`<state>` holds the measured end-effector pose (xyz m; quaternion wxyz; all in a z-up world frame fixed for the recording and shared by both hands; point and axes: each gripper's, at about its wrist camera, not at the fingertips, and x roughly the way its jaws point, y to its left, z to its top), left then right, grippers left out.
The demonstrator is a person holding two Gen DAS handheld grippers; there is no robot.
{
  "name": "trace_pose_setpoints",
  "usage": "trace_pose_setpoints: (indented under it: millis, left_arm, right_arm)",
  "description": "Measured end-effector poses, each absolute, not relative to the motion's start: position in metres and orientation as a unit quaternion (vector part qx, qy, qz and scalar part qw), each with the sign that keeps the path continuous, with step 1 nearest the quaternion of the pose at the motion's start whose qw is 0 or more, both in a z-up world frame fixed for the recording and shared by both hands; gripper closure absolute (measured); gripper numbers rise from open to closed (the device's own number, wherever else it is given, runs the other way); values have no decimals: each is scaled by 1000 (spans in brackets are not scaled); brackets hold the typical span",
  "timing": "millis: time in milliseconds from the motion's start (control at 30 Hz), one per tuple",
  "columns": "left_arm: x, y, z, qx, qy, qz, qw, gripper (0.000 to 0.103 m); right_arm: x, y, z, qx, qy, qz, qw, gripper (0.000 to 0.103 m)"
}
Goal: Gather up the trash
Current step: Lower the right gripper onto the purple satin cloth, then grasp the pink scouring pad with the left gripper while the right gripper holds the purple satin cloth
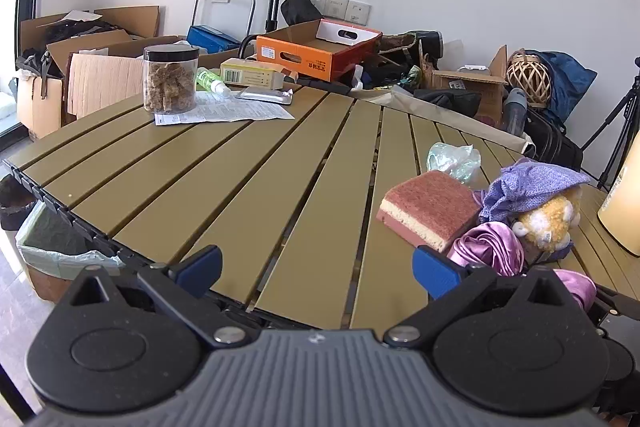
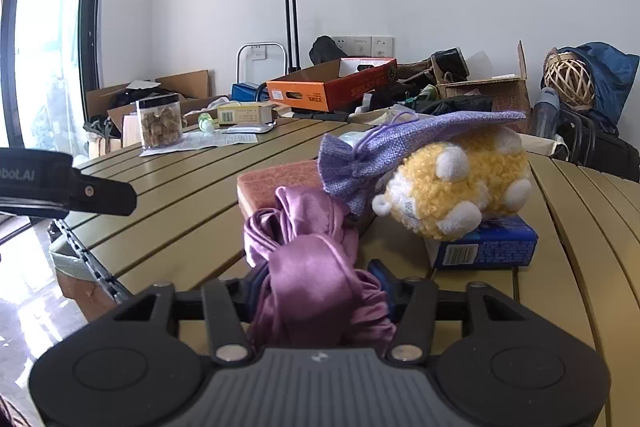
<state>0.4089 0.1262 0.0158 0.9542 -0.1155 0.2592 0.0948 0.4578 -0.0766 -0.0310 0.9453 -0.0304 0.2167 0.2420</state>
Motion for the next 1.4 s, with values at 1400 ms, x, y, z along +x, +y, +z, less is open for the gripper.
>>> trace_pose_setpoints:
  millis: [1400]
  left_arm:
    - [502,56,18,-34,276,22,960,0]
  right_arm:
    - [432,-250,8,111,133,85,981,66]
